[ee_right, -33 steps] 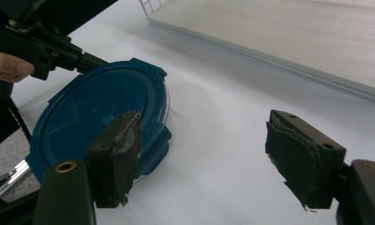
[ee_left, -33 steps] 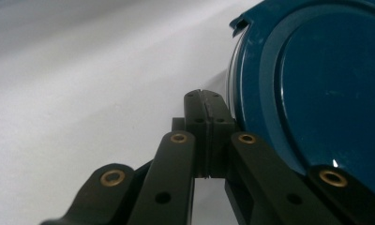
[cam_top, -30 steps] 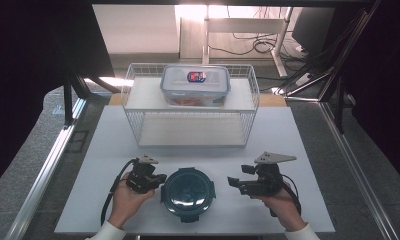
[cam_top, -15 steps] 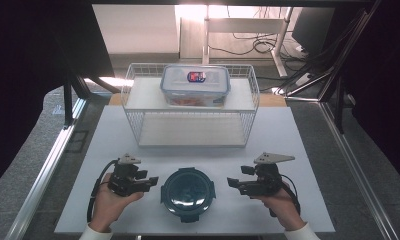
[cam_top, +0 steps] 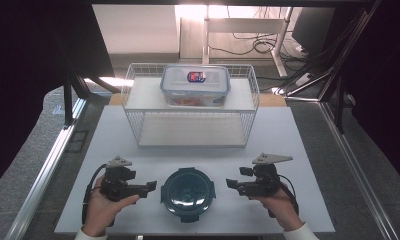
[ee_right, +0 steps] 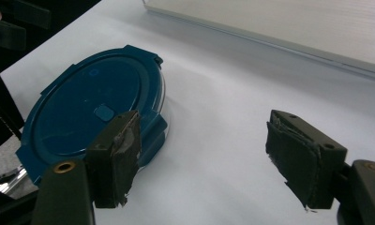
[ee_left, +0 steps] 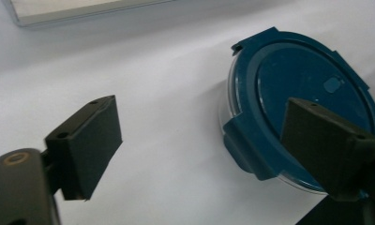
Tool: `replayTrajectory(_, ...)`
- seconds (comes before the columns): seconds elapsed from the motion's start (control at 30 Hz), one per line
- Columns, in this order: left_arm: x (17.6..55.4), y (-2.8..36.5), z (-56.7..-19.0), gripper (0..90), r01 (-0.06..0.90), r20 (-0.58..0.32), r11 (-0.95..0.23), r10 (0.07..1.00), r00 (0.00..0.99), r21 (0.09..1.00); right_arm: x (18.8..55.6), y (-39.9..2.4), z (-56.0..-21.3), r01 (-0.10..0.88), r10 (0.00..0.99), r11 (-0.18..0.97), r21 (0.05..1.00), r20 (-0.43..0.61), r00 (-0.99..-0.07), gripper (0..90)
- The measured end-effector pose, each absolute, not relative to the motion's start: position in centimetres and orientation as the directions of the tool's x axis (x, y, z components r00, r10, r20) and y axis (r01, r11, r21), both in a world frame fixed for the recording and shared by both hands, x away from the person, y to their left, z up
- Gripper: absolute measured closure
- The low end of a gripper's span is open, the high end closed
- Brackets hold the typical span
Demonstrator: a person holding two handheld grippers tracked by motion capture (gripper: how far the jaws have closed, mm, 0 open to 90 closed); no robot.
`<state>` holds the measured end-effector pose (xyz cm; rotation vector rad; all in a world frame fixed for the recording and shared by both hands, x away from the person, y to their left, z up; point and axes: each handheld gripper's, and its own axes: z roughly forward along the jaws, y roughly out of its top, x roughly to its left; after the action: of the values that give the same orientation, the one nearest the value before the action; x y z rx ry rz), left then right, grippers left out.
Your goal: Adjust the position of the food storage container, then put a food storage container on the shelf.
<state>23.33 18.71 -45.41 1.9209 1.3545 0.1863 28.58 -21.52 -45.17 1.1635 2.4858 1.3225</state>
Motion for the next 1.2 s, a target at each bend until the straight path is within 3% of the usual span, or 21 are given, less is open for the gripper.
replayTrajectory(0.63,23.2,17.9,-45.7,8.3,0.755,-0.417,-0.094,0.786,0.456,0.648,28.4,-20.4,-45.9,0.618,0.621,0.305,0.725,0.341,-0.706,19.1)
replayTrajectory(1.2,22.8,17.7,-46.4,9.2,0.79,-0.502,0.002,0.773,0.388,0.613,28.2,-17.9,-46.7,0.668,0.587,0.309,0.676,0.417,-0.694,15.1)
